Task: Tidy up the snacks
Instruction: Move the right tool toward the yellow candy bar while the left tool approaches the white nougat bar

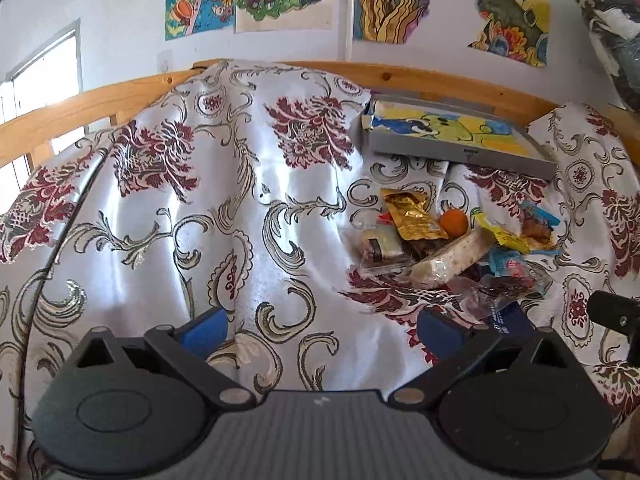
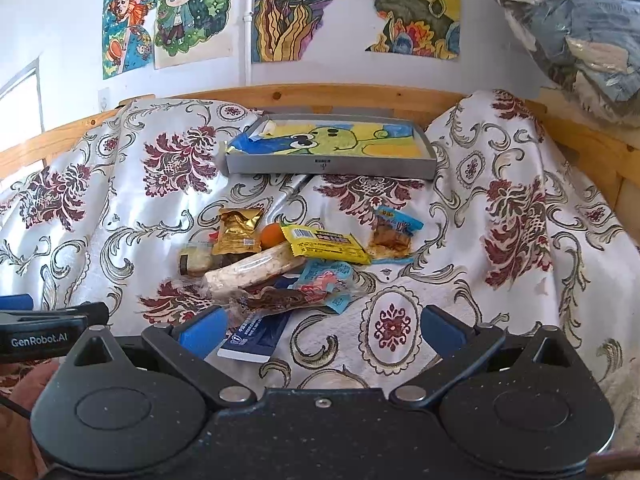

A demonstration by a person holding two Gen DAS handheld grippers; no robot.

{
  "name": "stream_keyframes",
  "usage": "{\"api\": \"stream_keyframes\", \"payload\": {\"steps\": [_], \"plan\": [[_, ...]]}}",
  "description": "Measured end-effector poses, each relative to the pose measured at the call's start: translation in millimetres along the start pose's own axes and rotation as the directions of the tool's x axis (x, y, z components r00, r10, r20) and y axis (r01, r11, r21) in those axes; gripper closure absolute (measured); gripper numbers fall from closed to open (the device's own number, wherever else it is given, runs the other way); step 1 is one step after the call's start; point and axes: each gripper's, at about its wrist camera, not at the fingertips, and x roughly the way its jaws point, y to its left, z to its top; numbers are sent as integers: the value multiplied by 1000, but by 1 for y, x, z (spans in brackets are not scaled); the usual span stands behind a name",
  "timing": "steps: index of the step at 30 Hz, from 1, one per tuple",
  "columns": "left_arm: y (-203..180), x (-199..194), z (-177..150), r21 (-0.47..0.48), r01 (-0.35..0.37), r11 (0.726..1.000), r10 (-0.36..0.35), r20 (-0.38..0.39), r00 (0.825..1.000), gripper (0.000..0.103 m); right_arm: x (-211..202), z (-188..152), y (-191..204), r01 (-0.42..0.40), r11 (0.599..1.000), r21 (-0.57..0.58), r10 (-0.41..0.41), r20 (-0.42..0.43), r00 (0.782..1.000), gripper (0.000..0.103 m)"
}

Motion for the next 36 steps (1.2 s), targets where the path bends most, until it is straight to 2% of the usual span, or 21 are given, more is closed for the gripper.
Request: {"api": "stream_keyframes", "payload": {"steps": [5, 11, 22, 30, 33, 36], "plan": [[-1, 14, 6, -10, 9, 1000, -9, -39, 999, 1, 11, 7, -7, -19, 1000, 4, 19, -17, 1000, 1], [-6, 35, 22, -19, 35, 999, -37, -64, 997, 1, 30, 17, -20, -83, 997, 7, 84, -50, 995, 1], [-24, 88, 48, -22, 139, 990, -140, -99, 985, 1, 78, 35, -43, -176, 983, 48, 181, -131, 975, 1], [-35, 122, 58, 26, 296, 955, -293, -89, 952, 1, 117, 54, -53, -230, 973, 8, 229, -143, 963, 1], [-35, 135, 61, 32, 349, 936, -344, -106, 933, 1, 134, 65, -60, -269, 963, 9, 267, -151, 952, 1], [-30, 147, 62, 12, 411, 912, -406, -123, 905, 1, 155, 75, -70, -324, 943, 75, 332, -162, 929, 1]]}}
